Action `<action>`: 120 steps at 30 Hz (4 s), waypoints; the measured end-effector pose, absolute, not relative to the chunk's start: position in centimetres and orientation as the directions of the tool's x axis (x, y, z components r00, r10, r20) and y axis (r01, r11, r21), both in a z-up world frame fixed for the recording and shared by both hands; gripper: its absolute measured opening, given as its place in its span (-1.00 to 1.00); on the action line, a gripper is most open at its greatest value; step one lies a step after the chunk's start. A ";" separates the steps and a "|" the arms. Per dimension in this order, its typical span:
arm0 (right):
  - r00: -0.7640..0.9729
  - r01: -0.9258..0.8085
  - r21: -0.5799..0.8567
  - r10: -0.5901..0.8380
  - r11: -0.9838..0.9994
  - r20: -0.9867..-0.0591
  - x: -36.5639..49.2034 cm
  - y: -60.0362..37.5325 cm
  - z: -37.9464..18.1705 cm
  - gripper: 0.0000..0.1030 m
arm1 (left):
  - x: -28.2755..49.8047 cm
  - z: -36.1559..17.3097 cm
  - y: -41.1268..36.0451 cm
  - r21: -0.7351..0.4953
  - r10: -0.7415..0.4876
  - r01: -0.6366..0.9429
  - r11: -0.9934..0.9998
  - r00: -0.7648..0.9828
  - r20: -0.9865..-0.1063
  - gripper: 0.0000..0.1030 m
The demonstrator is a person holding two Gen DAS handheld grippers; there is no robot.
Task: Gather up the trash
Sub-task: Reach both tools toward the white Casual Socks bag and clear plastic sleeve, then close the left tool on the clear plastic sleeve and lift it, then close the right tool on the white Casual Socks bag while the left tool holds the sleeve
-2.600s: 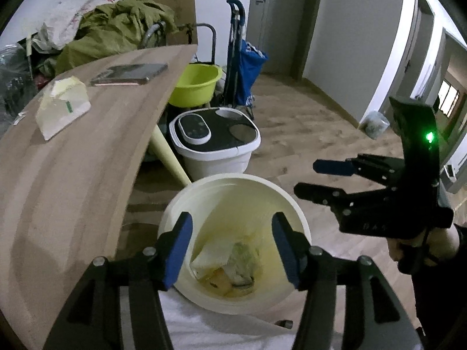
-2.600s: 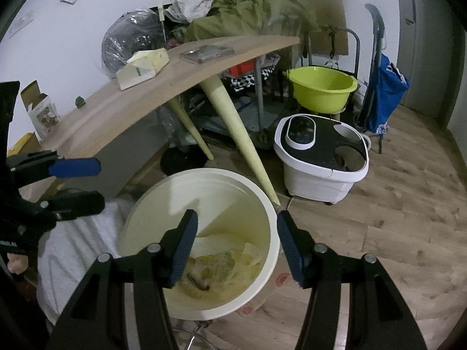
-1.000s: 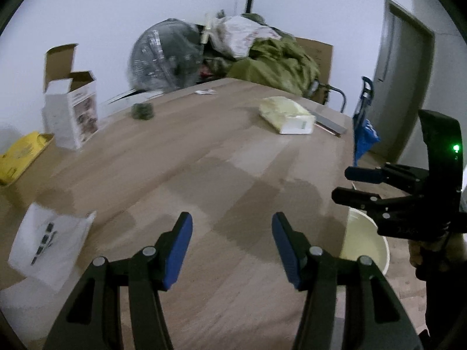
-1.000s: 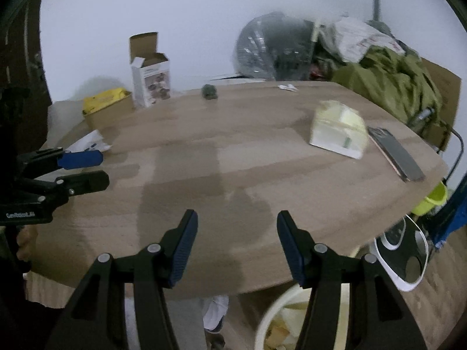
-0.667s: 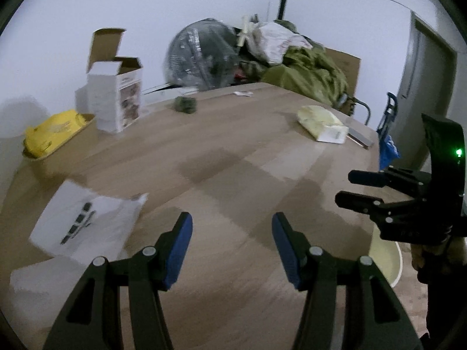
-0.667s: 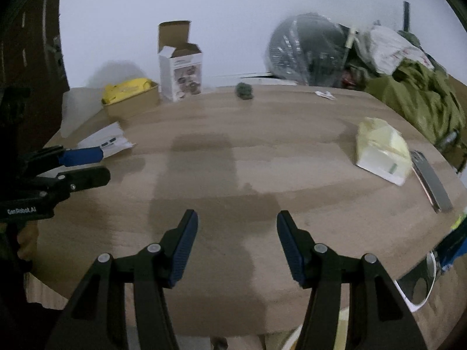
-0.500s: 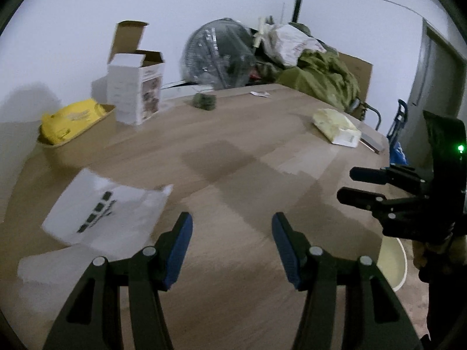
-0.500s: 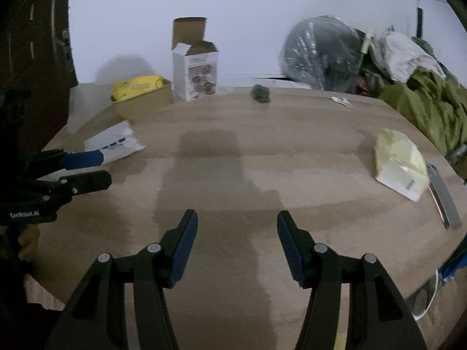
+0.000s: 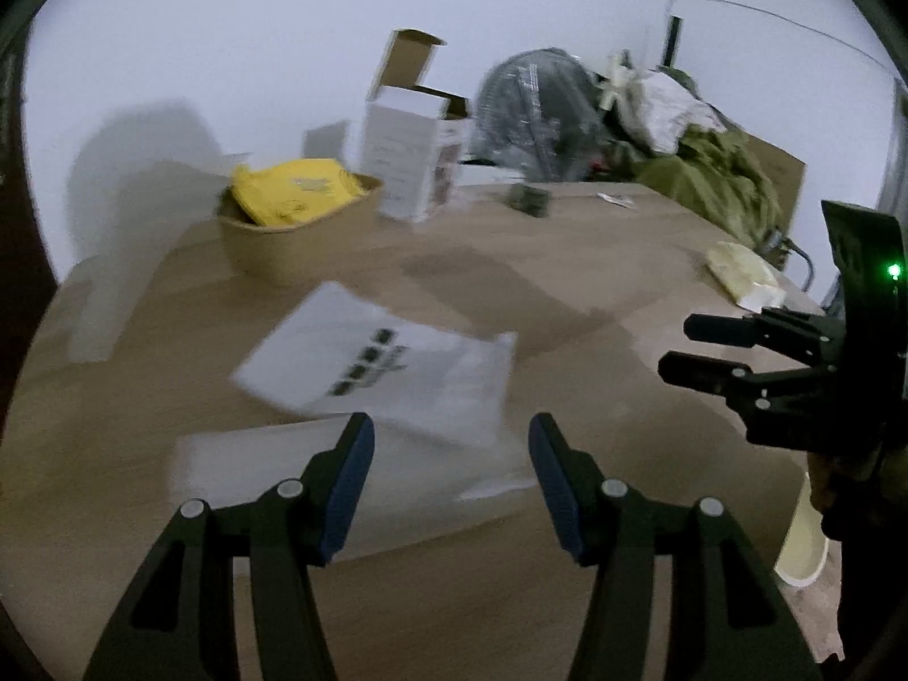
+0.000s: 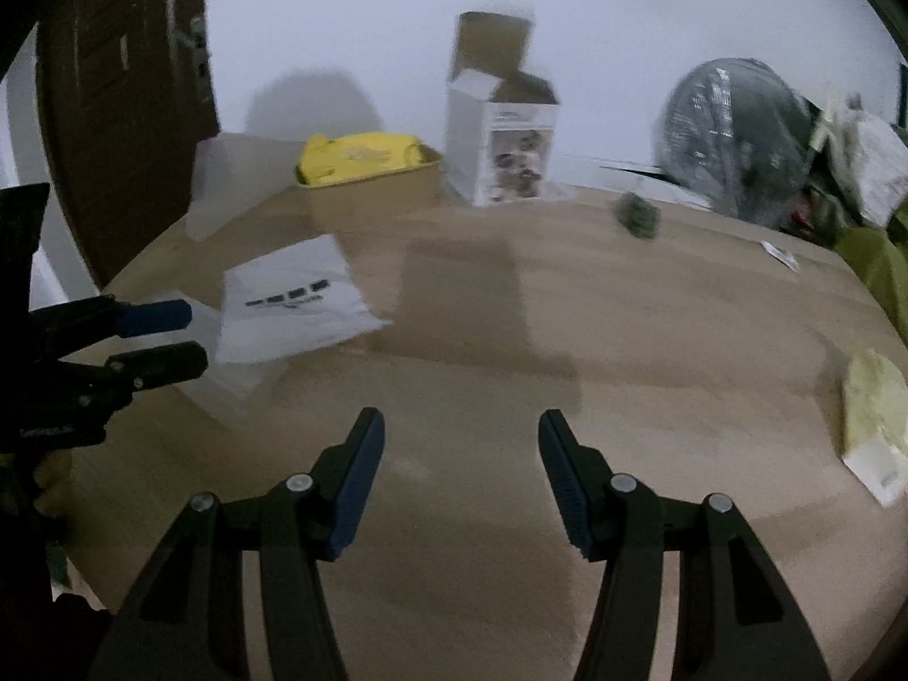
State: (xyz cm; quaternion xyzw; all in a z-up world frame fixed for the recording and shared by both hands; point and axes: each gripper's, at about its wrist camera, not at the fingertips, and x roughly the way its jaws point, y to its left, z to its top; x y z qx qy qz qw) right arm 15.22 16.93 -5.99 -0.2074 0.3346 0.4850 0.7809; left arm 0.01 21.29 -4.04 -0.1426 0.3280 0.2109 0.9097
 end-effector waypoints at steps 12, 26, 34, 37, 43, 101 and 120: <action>0.168 -0.967 0.001 0.641 0.255 -0.749 13.4 25.4 -6.1 0.35 | -4.6 -4.3 25.9 -0.104 0.406 -0.628 0.771 0.612 -0.678 0.10; 0.028 -0.990 0.054 0.564 0.129 -0.826 12.7 35.1 -9.1 0.60 | -5.6 -3.6 27.2 -0.112 0.434 -0.674 0.731 0.585 -0.685 0.13; 0.041 -0.992 0.028 0.517 0.125 -0.855 12.8 35.8 -11.1 0.61 | -4.9 -3.9 27.7 -0.087 0.428 -0.671 0.737 0.562 -0.707 0.16; 0.040 -0.993 0.024 0.518 0.117 -0.855 13.0 35.7 -11.2 0.61 | -4.4 -3.6 27.5 -0.076 0.419 -0.651 0.756 0.569 -0.708 0.16; 0.026 -0.996 0.023 0.530 0.085 -0.847 13.2 35.4 -11.4 0.61 | -4.1 -3.1 26.8 -0.052 0.408 -0.629 0.776 0.563 -0.719 0.17; 0.026 -0.967 0.134 0.609 0.216 -0.793 12.6 39.2 -8.6 0.91 | -8.0 -3.3 25.8 -0.112 0.472 -0.715 0.691 0.563 -0.679 -0.83; 0.225 -0.911 0.013 0.521 0.413 -0.823 11.0 43.5 -12.3 0.87 | -12.4 -2.2 28.2 -0.107 0.552 -0.786 0.609 0.517 -0.654 -0.85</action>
